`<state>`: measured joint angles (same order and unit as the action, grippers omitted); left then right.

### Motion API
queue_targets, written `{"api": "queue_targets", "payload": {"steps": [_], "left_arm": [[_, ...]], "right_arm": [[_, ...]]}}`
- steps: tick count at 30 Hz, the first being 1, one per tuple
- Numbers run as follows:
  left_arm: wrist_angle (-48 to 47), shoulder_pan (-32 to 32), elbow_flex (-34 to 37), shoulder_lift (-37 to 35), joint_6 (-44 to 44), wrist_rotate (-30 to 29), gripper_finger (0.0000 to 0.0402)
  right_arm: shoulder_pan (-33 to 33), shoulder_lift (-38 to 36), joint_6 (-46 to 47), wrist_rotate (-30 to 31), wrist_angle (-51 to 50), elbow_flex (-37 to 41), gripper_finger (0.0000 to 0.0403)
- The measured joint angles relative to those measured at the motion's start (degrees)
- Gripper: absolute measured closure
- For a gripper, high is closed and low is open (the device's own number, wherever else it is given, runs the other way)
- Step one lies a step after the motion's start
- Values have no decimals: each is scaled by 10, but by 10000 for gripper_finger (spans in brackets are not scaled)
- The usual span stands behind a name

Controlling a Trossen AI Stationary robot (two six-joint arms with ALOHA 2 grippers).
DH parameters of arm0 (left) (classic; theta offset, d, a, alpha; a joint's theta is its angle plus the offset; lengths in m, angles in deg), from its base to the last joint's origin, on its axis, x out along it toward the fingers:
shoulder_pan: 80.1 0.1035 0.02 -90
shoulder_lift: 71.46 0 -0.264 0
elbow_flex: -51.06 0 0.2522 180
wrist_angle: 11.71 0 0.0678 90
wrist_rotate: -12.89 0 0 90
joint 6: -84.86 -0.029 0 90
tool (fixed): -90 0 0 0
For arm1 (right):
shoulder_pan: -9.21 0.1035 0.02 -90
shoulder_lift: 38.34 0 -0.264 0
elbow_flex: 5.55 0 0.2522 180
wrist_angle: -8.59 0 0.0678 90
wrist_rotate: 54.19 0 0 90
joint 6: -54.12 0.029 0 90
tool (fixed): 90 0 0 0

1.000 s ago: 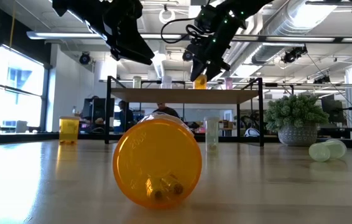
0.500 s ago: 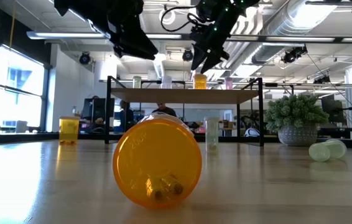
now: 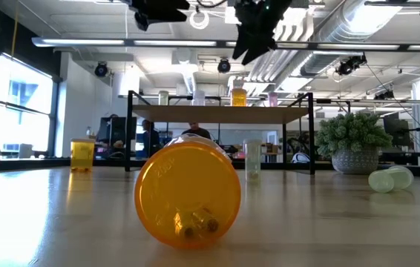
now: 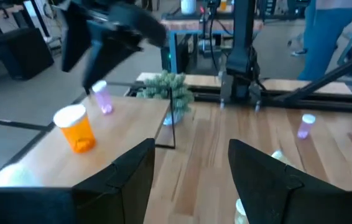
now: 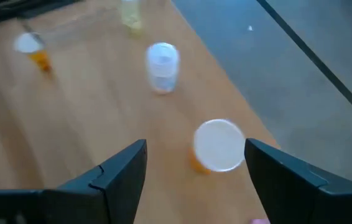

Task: Pick and place medicine bottles onto shelf by color
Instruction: Put the top yellow pill bottle aligned with the other yellow pill bottle on the shelf

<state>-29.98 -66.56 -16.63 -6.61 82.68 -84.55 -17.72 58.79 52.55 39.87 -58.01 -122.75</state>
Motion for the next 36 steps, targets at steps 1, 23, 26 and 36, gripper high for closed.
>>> {"api": "queue_targets", "payload": {"steps": [1,23,26,36], "left_arm": [[-2,0,0,-5,0,0,206],[-87,0,0,-81,34,-39,205],[-86,0,0,-85,36,-48,205],[-170,-33,4,-80,47,57,205]], "right_arm": [[7,-6,0,0,-7,0,142],[218,-38,19,-16,24,102,142],[246,-38,45,0,52,121,142],[341,-37,131,98,133,192,142]]}}
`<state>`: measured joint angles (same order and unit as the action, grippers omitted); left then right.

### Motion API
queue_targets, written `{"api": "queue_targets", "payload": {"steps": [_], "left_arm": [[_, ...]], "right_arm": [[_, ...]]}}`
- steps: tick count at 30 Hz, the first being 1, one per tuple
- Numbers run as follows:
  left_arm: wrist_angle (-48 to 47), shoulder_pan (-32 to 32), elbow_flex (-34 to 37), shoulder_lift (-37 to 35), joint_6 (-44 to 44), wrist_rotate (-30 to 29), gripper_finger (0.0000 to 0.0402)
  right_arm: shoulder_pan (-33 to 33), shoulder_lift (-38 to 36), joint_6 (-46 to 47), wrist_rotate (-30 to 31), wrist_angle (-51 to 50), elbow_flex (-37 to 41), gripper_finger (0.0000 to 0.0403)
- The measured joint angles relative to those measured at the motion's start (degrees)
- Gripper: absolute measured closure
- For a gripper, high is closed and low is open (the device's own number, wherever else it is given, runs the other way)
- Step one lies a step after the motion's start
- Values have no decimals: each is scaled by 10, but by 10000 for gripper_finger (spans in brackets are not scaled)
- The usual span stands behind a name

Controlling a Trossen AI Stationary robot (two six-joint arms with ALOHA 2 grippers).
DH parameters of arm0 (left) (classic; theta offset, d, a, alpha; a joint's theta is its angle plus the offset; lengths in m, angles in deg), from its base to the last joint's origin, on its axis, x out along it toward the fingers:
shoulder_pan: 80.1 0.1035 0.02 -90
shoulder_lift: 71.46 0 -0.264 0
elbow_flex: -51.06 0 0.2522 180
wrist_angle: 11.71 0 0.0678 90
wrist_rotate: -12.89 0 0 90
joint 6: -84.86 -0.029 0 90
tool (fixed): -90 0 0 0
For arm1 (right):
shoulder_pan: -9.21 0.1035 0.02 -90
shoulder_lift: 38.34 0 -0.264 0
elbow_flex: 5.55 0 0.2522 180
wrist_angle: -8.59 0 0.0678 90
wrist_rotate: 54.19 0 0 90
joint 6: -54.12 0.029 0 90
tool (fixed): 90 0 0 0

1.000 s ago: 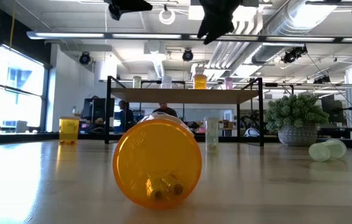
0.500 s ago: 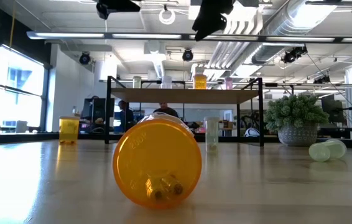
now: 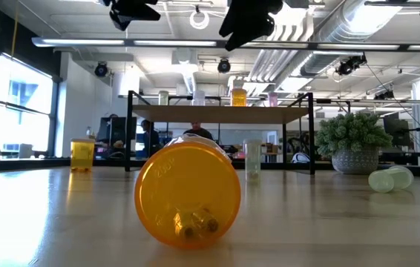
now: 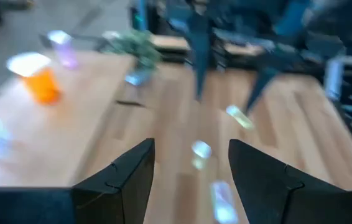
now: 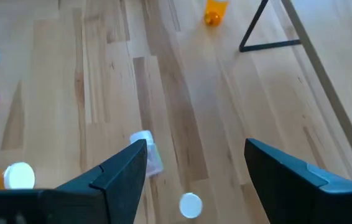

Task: Pick and place medicine bottles onto shelf by color
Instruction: Put the top yellow pill bottle aligned with the other yellow pill bottle on the shelf

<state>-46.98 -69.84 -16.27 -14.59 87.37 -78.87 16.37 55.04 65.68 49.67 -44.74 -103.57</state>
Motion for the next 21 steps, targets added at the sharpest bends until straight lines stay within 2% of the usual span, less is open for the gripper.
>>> {"api": "queue_targets", "payload": {"steps": [4,10,15,21], "left_arm": [[-4,-46,26,5,18,7,206],[6,-125,70,5,60,-13,206],[55,-187,103,5,90,-32,206],[88,-242,128,5,120,-88,206]], "right_arm": [[35,0,35,46,27,30,142],[75,0,80,53,65,70,142],[106,0,126,62,81,95,142],[145,0,219,161,80,135,142]]}}
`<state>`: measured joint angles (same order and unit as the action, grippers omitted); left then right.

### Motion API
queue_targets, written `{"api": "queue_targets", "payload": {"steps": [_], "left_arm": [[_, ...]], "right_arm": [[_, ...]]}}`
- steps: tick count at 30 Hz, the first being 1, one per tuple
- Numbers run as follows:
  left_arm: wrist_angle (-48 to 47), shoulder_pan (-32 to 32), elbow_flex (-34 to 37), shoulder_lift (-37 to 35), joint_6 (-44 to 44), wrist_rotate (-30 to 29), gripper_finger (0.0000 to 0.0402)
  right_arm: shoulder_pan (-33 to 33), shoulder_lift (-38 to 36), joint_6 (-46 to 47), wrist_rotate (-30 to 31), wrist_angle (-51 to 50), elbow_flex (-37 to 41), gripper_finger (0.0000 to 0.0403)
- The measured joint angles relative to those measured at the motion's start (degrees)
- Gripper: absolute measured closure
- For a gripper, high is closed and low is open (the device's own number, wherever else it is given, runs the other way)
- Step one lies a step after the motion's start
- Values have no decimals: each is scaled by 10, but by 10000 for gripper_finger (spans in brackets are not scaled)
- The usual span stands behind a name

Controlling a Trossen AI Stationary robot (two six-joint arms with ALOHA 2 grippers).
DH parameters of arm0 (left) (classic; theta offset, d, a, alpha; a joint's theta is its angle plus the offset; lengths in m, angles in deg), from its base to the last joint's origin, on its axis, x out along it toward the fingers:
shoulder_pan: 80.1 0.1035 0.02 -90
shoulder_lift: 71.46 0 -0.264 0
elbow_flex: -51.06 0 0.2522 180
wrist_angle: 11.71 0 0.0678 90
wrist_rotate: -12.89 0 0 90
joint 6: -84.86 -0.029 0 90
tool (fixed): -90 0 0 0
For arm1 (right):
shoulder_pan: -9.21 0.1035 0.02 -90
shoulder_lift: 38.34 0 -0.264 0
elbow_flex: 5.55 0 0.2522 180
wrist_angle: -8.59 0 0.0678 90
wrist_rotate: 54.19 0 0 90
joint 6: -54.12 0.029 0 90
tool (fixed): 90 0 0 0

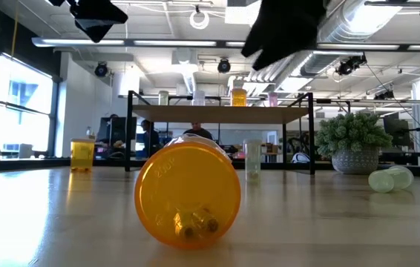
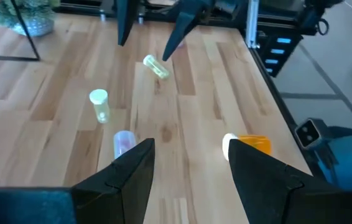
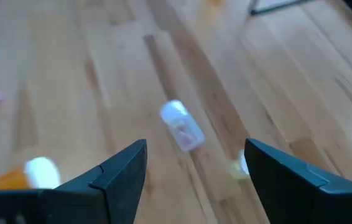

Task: Pick and place medicine bottles onto shelf by color
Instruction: Put the top yellow pill bottle aligned with the other yellow pill bottle on the shelf

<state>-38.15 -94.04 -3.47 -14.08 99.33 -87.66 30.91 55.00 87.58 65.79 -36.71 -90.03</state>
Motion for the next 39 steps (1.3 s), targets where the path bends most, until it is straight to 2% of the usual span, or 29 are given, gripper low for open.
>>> {"api": "queue_targets", "payload": {"steps": [9,13,16,22,27,31,39], "left_arm": [[84,-39,45,7,4,-77,206],[95,-41,55,8,4,-85,206],[100,-41,55,18,4,-101,206],[101,-41,55,23,4,-139,206],[100,-41,55,24,0,-143,206],[100,-41,55,24,-16,-142,206],[100,-41,55,24,-16,-142,206]], "right_arm": [[54,0,125,124,15,97,142],[67,0,146,165,71,150,142],[66,0,154,175,136,190,142],[59,0,62,187,324,282,142],[40,0,-22,191,471,341,142],[21,0,-59,178,516,356,142],[-9,5,-92,160,530,355,142]]}}
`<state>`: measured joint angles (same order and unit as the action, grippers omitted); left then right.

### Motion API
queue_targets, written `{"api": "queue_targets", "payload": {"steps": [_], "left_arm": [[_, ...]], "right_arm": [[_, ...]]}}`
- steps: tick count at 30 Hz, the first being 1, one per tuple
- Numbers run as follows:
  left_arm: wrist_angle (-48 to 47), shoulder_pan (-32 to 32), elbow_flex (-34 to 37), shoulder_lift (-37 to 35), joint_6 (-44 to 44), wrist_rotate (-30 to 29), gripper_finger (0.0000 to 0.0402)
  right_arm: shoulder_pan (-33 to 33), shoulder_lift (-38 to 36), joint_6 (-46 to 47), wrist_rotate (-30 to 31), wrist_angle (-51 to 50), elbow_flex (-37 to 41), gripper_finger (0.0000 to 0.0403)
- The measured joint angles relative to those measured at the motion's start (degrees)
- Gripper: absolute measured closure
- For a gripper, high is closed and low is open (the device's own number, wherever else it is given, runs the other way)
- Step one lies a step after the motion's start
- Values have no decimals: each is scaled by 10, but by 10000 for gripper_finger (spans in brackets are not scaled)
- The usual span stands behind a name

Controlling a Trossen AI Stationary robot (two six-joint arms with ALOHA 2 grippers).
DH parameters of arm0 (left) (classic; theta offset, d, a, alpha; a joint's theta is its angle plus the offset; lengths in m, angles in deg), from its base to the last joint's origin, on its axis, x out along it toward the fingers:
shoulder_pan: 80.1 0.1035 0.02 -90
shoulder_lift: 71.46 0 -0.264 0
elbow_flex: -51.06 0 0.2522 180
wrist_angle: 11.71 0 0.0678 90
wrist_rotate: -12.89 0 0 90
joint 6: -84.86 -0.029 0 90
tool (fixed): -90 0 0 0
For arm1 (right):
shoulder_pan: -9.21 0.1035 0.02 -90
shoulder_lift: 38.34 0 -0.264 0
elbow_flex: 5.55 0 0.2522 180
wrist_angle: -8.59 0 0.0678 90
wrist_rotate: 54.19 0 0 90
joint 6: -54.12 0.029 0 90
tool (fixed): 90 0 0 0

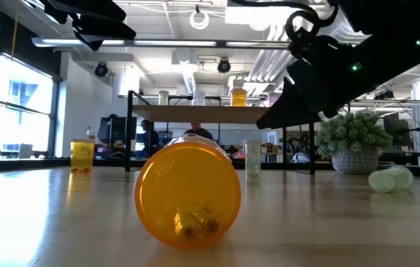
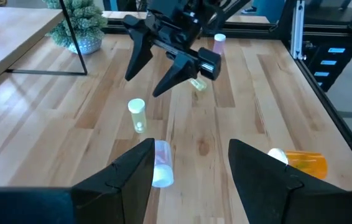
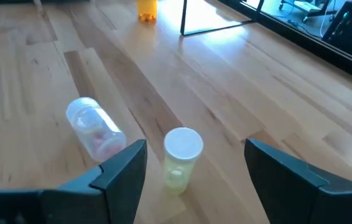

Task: Pick and place medicine bottles onto shelf by color
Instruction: Put the top yellow pill bottle aligned with the other yellow pill bottle on the shelf

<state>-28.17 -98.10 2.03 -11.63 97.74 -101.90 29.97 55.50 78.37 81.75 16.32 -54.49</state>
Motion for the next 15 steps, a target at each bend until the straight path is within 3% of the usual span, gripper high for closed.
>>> {"api": "queue_targets", "payload": {"steps": [15], "left_arm": [[6,0,0,0,0,-1,206]], "right_arm": [[-39,45,-52,-65,83,-1,142]]}}
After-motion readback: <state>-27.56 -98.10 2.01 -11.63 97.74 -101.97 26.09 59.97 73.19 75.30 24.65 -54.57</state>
